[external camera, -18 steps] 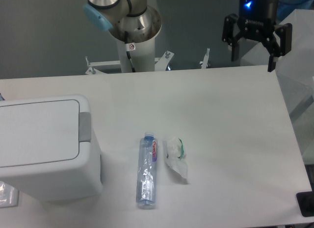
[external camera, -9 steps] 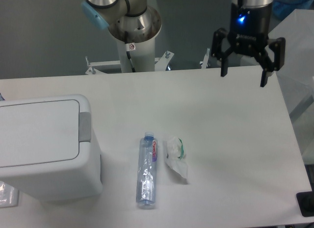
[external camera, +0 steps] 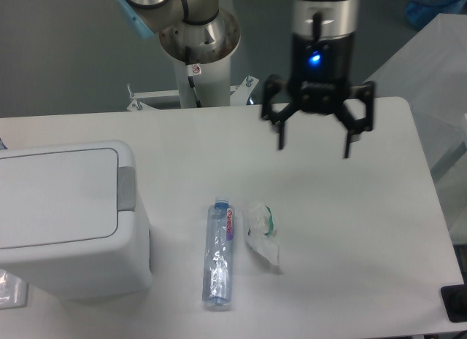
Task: Open the trash can
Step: 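Move the open gripper across the table toward the white trash can lid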
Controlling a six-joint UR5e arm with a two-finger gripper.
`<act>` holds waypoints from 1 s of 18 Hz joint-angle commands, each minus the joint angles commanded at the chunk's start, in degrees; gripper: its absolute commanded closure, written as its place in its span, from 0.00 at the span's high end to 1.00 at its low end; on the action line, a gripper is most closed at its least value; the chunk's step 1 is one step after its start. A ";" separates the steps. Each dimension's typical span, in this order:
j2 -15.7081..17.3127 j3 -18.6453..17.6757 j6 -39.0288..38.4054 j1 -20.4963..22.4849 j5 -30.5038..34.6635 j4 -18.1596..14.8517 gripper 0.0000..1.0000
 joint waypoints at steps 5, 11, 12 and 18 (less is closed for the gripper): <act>1.58 -4.66 -13.73 -4.67 0.00 0.00 1.00; 0.09 -4.84 -24.30 -7.66 -0.44 0.09 1.00; -0.09 -4.84 -24.38 -8.01 -0.44 0.09 1.00; -1.23 -4.92 -24.56 -9.60 -0.53 0.09 1.00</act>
